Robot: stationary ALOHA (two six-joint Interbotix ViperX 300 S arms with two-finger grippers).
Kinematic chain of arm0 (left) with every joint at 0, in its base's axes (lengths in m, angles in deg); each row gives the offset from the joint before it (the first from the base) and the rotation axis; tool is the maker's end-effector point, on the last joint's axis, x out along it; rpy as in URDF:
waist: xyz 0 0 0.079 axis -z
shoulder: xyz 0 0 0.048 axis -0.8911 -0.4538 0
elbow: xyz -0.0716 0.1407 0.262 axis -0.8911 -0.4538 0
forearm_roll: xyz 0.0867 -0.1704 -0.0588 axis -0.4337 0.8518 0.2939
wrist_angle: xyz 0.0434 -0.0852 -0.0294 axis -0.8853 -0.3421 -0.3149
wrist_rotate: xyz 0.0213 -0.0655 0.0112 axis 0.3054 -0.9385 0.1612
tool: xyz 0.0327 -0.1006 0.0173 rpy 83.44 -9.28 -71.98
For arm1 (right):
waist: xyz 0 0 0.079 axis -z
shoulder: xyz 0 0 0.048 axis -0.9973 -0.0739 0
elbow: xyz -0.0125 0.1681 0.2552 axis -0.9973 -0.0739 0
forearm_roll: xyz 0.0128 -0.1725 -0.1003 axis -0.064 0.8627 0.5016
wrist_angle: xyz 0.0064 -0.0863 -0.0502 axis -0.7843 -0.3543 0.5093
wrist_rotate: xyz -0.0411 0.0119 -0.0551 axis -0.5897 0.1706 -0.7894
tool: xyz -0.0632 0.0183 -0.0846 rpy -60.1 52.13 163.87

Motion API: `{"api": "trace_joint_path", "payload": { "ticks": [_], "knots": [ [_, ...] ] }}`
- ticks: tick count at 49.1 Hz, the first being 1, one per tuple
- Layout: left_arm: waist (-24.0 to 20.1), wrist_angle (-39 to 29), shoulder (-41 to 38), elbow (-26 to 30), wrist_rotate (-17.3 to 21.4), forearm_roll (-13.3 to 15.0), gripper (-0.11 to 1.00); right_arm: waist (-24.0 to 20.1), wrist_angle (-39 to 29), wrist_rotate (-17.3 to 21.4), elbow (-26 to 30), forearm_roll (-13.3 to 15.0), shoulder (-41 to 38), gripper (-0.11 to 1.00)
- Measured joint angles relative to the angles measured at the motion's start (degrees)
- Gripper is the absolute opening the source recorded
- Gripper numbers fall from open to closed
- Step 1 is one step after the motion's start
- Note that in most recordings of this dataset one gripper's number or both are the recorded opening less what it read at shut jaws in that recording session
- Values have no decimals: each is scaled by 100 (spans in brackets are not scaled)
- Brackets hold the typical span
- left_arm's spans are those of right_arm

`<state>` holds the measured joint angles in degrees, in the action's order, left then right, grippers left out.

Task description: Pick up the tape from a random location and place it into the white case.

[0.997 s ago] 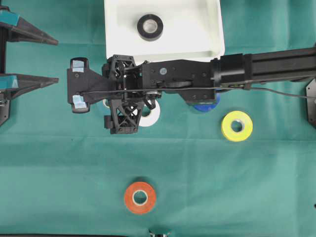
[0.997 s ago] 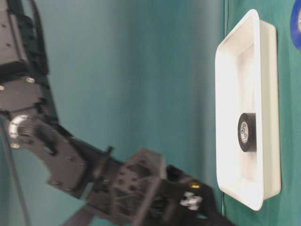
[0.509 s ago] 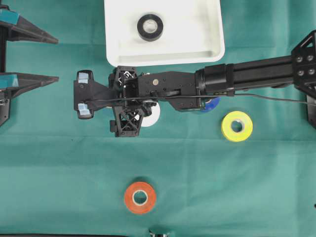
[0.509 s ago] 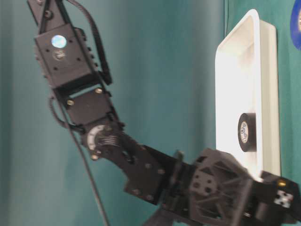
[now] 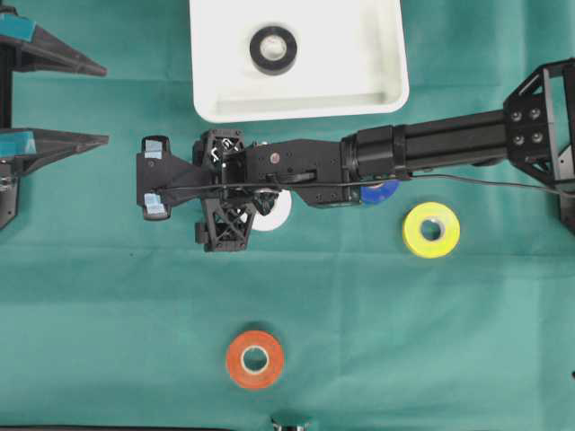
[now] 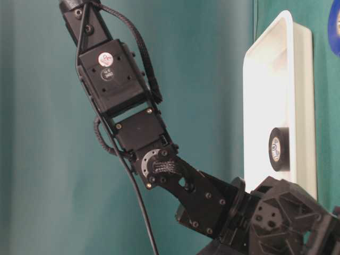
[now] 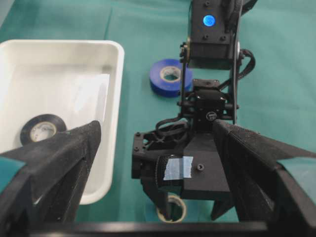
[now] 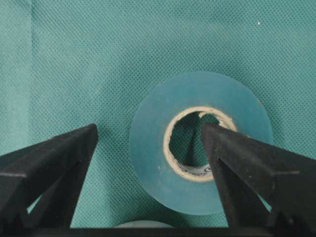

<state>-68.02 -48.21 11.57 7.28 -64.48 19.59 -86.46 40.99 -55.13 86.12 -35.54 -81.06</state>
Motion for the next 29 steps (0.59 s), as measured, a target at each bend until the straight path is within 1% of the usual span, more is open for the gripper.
{"api": "trace_joint_path", "payload": {
  "ticks": [12, 17, 20, 23, 29],
  "knots": [
    [-44, 0, -9, 0, 9, 0, 100, 0, 0, -9, 0, 0, -9, 90],
    [-44, 0, -9, 0, 9, 0, 100, 0, -9, 0, 0, 0, -9, 87],
    [-44, 0, -9, 0, 9, 0, 100, 0, 0, 26, 9, 9, -9, 84],
    [-44, 0, -9, 0, 9, 0, 100, 9, 0, 97, 9, 9, -9, 75],
    [-44, 0, -9, 0, 9, 0, 100, 44, -9, 237, 9, 0, -9, 44]
  ]
}}
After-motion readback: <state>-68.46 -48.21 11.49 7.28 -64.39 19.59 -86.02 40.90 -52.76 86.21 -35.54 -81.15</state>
